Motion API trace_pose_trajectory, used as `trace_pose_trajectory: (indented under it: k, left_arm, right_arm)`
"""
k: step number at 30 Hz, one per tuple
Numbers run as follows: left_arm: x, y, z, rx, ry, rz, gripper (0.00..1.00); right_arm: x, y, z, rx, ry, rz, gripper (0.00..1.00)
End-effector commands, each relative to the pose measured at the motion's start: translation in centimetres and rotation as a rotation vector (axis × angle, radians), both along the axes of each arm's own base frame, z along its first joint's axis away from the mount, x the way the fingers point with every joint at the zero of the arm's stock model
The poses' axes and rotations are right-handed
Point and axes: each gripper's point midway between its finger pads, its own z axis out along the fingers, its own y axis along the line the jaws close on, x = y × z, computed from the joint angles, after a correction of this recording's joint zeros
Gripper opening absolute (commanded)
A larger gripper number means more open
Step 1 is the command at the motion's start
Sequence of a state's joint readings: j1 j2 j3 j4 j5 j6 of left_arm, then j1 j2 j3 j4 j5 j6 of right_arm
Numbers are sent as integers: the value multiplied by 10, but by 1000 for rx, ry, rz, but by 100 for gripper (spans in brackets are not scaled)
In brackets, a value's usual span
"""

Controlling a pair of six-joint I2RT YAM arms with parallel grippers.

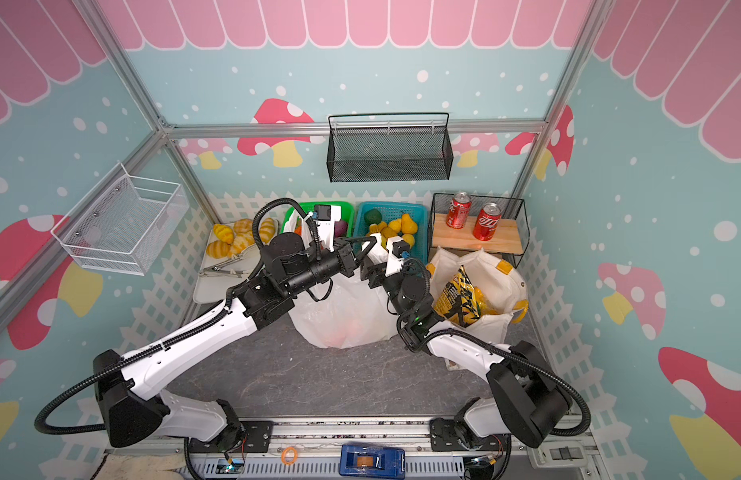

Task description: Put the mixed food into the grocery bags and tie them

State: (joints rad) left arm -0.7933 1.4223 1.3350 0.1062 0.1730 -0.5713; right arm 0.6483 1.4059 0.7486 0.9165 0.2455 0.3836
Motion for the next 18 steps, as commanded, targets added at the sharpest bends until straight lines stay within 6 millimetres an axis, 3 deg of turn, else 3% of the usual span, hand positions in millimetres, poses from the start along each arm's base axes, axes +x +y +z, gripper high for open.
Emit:
trace_pose_trajectory:
  k: [1,4,8,10,14,18]
  left_arm:
    - [-3,2,9,-43,-4,-15,0]
    - [-5,5,14,-47,-14,-13,0]
    - [-2,14,16,-42,-22,19,0]
    - [3,20,13,-36,-17,44,0]
    - [17,30,5,-16,-3,95,0]
    - [24,35,1,-13,5,114,0]
  right_arm:
    - [26,-24,-21,87,138,-207,81]
    - [33,-23,-72,26,263,-238,75]
    - [18,-23,-127,-26,360,-189,66]
    - [8,-24,-133,-46,350,-155,62]
    - [-5,-23,-122,-95,278,-98,49]
    - [-11,-15,-112,-146,225,-38,48]
